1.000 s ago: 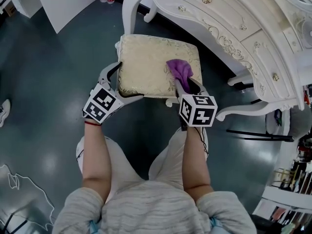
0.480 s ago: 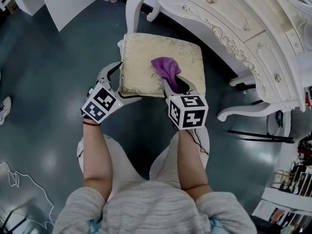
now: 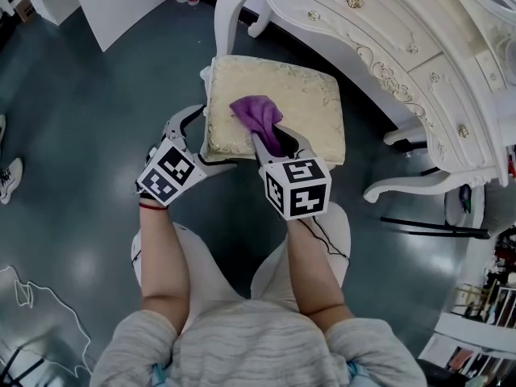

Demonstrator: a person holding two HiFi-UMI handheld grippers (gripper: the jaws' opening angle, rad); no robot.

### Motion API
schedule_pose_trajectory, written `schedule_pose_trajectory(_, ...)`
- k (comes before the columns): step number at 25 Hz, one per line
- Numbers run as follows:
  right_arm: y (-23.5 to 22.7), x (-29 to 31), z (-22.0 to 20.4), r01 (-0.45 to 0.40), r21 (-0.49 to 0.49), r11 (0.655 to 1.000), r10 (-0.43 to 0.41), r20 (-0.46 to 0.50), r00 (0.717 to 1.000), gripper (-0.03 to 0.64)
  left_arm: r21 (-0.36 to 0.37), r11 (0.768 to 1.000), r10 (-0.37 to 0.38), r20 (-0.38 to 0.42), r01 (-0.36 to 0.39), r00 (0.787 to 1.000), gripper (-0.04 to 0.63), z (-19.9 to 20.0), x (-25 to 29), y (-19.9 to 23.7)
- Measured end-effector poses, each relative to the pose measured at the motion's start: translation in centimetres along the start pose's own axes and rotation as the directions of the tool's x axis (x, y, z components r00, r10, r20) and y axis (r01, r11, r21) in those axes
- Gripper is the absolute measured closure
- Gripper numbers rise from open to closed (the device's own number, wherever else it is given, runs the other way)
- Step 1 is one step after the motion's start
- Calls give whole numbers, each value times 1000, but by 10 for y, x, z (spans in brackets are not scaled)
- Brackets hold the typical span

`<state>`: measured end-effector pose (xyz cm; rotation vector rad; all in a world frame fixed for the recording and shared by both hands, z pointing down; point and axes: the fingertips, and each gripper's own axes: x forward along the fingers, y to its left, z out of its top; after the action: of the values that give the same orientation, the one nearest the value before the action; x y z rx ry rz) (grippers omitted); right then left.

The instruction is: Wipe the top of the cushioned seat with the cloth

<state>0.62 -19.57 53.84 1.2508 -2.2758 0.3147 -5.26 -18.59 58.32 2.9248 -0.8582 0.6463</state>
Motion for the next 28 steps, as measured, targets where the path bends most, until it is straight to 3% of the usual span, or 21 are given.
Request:
schedule_pose_trajectory(11, 43, 13, 11, -94, -57, 994, 95, 15, 995, 492, -11, 1000, 4, -19, -4, 1000, 7, -8, -5, 2)
schedule_pose_trajectory(21, 78, 19, 14, -219, -120, 968, 224, 29, 974, 492, -5, 1000, -2, -21, 2, 1000, 7, -7, -5, 2)
schedule_pose_trajectory(28, 87, 17, 15, -347, -48, 937, 349, 42, 936, 492, 3, 1000, 0, -31, 0, 1000, 6, -6, -7, 3)
